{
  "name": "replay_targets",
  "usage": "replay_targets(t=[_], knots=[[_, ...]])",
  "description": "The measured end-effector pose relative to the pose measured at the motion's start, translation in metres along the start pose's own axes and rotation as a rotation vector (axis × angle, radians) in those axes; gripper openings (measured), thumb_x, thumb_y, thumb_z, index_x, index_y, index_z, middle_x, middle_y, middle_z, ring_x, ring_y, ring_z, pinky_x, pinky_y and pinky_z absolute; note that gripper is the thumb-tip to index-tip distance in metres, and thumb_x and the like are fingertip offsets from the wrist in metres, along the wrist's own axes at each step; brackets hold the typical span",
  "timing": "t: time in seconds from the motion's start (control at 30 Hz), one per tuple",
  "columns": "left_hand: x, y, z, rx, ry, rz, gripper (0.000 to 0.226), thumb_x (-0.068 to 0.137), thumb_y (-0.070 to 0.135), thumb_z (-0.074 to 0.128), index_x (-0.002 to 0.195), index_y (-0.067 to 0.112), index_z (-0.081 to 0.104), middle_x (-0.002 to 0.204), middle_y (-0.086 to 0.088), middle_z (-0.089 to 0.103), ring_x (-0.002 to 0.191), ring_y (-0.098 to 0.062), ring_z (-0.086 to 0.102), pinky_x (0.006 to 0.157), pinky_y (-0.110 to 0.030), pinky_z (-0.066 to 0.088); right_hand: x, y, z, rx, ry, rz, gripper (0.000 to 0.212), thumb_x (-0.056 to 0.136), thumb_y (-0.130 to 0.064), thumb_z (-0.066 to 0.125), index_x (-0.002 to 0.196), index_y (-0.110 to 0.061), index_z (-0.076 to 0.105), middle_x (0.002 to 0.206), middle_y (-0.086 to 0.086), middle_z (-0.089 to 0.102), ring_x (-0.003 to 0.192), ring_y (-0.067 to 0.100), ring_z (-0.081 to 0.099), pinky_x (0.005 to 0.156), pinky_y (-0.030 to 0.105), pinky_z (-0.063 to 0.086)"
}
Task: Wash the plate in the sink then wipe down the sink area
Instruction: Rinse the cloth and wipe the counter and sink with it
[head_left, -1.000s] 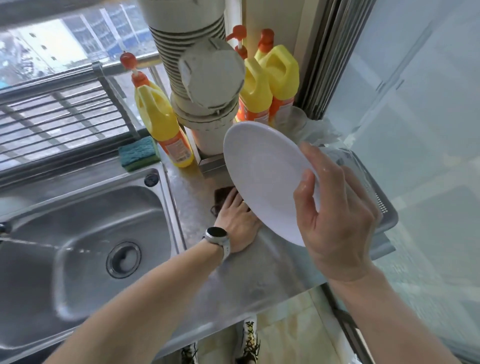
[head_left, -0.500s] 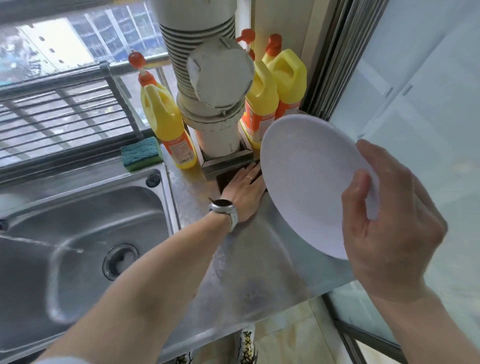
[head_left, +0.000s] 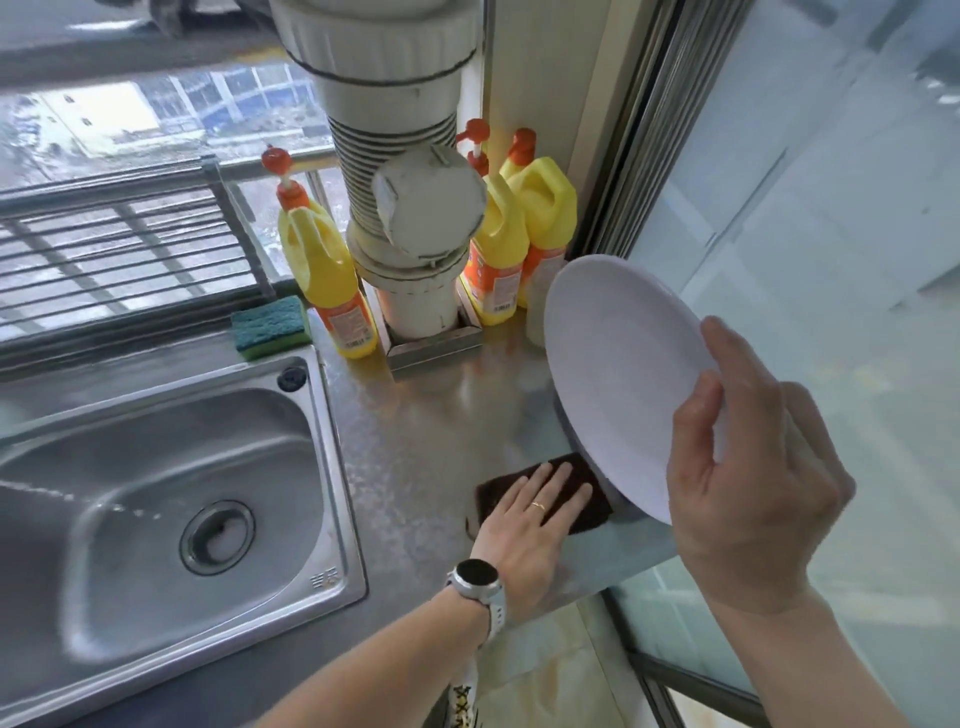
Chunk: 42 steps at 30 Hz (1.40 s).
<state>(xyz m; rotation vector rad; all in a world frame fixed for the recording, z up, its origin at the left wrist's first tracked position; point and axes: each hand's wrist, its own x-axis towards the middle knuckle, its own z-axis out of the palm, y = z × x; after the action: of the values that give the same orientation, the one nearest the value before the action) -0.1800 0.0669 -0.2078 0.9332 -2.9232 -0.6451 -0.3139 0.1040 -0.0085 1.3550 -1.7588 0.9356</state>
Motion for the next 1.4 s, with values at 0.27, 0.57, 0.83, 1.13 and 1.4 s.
replay_targets(t=[0.27, 0.57, 0.83, 1.13, 1.4], knots=[[0.103, -0.094, -0.051, -0.021, 0.048, -0.26, 0.054, 0.11, 0.032, 0.021, 0.162, 0.031, 0.005, 0.171, 0.003, -0.002, 0.158, -0.019, -0.005, 0.128, -0.036, -0.001, -0.003, -0.002, 0.0, -0.03, 0.04, 0.005, 0.026, 0.095, 0.008, 0.061, 0.12, 0.004, 0.068, 0.087, 0.017, 0.075, 0.064, 0.036, 0.064, 0.056, 0.041, 0.05], [-0.011, 0.009, 0.033, 0.051, -0.025, 0.117, 0.071, 0.101, 0.034, 0.04, 0.162, 0.033, 0.004, 0.171, -0.002, -0.001, 0.157, -0.024, -0.005, 0.126, -0.045, -0.002, -0.006, -0.016, 0.006, -0.033, 0.002, 0.044, 0.026, 0.097, 0.004, 0.06, 0.122, 0.004, 0.067, 0.089, 0.014, 0.076, 0.064, 0.033, 0.064, 0.055, 0.038, 0.05], [0.008, -0.071, -0.023, 0.046, 0.145, -0.151, 0.068, 0.1, 0.019, 0.025, 0.162, 0.034, 0.002, 0.171, 0.0, -0.004, 0.158, -0.023, -0.001, 0.126, -0.038, -0.007, -0.001, -0.031, 0.009, -0.091, 0.001, 0.017, 0.026, 0.096, 0.005, 0.061, 0.12, 0.001, 0.069, 0.092, 0.009, 0.077, 0.058, 0.031, 0.06, 0.049, 0.033, 0.044], [-0.053, -0.065, -0.002, 0.009, 0.101, -0.092, 0.058, 0.106, 0.029, 0.03, 0.161, 0.035, 0.015, 0.17, -0.002, 0.01, 0.157, -0.027, 0.007, 0.128, -0.045, 0.015, -0.009, -0.064, 0.037, -0.027, 0.0, 0.071, 0.027, 0.097, 0.004, 0.058, 0.122, 0.0, 0.069, 0.087, 0.01, 0.075, 0.066, 0.03, 0.062, 0.058, 0.038, 0.052], [-0.071, -0.125, -0.037, 0.146, 0.076, -0.079, 0.076, 0.085, 0.015, 0.035, 0.16, 0.031, 0.025, 0.167, -0.003, 0.026, 0.153, -0.026, 0.029, 0.123, -0.045, 0.028, -0.005, -0.107, 0.043, -0.033, -0.036, 0.051, 0.025, 0.097, 0.004, 0.058, 0.119, 0.004, 0.07, 0.085, 0.015, 0.074, 0.067, 0.035, 0.068, 0.061, 0.038, 0.052]])
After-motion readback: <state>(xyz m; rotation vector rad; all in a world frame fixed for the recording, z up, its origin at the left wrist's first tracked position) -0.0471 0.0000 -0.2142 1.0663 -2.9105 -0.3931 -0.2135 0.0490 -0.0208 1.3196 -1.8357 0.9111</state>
